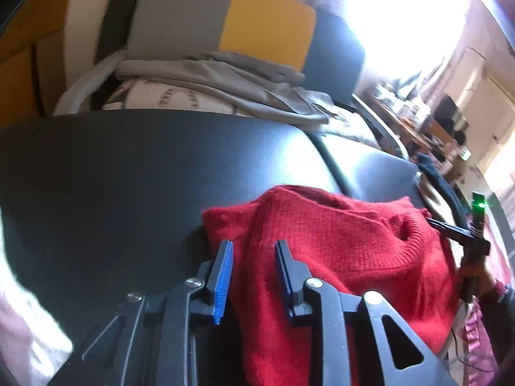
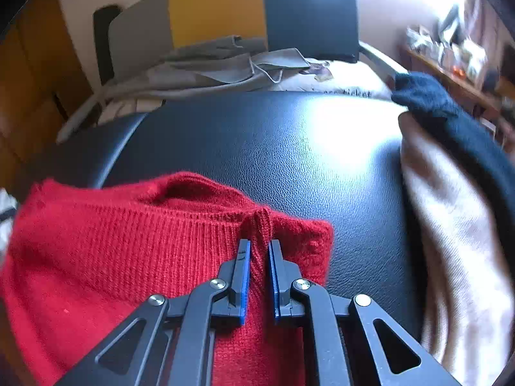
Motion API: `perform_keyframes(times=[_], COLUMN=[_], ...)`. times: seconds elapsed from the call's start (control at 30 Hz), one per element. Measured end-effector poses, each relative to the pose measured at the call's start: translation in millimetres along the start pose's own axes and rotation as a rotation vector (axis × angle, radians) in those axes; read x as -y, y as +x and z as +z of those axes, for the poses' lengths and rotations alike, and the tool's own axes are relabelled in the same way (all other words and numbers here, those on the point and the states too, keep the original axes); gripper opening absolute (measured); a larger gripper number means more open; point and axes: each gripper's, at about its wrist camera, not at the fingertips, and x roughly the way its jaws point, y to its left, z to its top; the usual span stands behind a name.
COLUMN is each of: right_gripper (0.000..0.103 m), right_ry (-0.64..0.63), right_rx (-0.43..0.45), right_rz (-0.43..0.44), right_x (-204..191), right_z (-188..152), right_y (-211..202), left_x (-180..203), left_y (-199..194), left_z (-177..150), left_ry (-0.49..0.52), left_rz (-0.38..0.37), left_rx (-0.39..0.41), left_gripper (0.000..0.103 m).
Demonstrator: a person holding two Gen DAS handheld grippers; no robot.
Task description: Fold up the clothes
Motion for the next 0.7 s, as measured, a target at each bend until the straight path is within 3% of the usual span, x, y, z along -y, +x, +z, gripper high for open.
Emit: perform_keyframes(times=[0.2, 0.23, 0.37, 0.4, 0.43, 0.47, 0.5, 0.6, 0.67, 0.7], right_gripper=[0.013, 0.013, 0.013, 0.013, 0.014, 0.014, 0.014, 0.014, 0.013, 0.012], right_ry=[0.010, 0.010, 0.013, 0.014, 0.015, 0.016, 0.016, 0.008, -0.004, -0.011], right_rx=[0.010, 0.011, 0.017, 0.019, 0.020, 0.022, 0.023, 0.047, 0.076, 0.091], right_rz=[0.008, 0.009, 0.012, 0.013, 0.014, 0.015, 0.016, -0.002, -0.027, -0.040], right_x=[-0.7, -1.0, -2.5, -2.9, -3.2, -3.6, -4.0, -6.7, -9.6, -11.0], right_z=[-0.6, -0.7, -1.1, -1.2, -1.3, -1.4, -1.5, 0.9, 4.2, 5.8], right_y=[-0.4, -0.5, -0.9, -1.0, -1.2, -1.3, -1.4, -8.4, -17.7, -22.4], left_x=[14.1, 14.9, 14.7, 15.9, 17.9, 24.5, 31.2, 42.5, 31.1, 23.6], left_y=[24.7, 30.9, 54.8, 58.8, 62.1, 61.6, 60.1, 43.0, 21.9, 22.6], left_z=[20.4, 23.0, 33.6, 36.0, 37.9, 37.1, 35.6, 32.1, 33.0, 30.0], left_ry=[0.131, 0.152, 0.182, 0.190, 0.201, 0.225, 0.255, 0.257, 0.152, 0.115], left_rz=[-0.078, -0.055, -0.030, -0.036, -0.044, -0.049, -0.021, 0.019, 0.014, 0.020], left_rx=[-0.134, -0.154, -0.215, -0.221, -0.224, -0.207, -0.186, -0.085, 0.006, 0.009], left_gripper=[0.045, 0.047, 0.047, 0.042, 0.031, 0.023, 0.007, 0.007, 0.007, 0.006])
